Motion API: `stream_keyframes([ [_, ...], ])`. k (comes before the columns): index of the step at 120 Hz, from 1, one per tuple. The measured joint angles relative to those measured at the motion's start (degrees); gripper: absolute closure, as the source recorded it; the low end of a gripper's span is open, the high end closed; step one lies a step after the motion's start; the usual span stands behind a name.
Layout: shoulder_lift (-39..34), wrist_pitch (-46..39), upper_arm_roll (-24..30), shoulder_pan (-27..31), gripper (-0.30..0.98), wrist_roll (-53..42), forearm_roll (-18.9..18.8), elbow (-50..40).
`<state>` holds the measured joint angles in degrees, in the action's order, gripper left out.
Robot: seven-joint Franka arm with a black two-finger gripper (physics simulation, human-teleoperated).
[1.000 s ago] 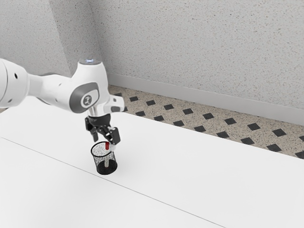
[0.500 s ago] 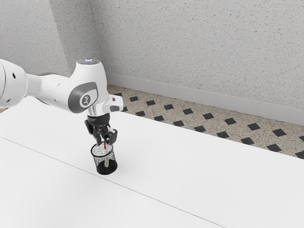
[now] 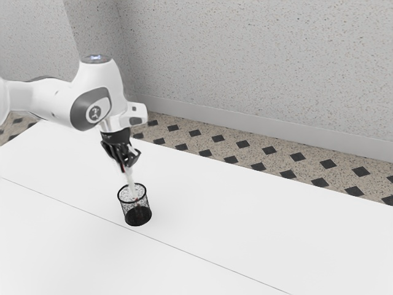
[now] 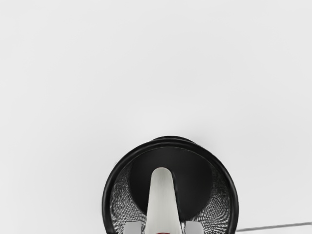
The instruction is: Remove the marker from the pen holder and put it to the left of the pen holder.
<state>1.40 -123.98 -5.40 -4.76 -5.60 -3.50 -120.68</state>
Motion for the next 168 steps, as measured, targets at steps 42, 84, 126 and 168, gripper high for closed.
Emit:
stream_keyframes([
  [42,0.6,4.0,-0.7,13.9,0.77,-0.4,-3.5,6.9],
  [84,15.2,2.6,-0.6,14.0,0.78,-2.4,-0.3,12.3],
  [126,13.5,0.0,-0.7,14.2,0.32,-4.5,2.7,12.1],
  [168,-10.1,17.6,-0.3,7.0,0.06,-9.0,0.5,23.3],
])
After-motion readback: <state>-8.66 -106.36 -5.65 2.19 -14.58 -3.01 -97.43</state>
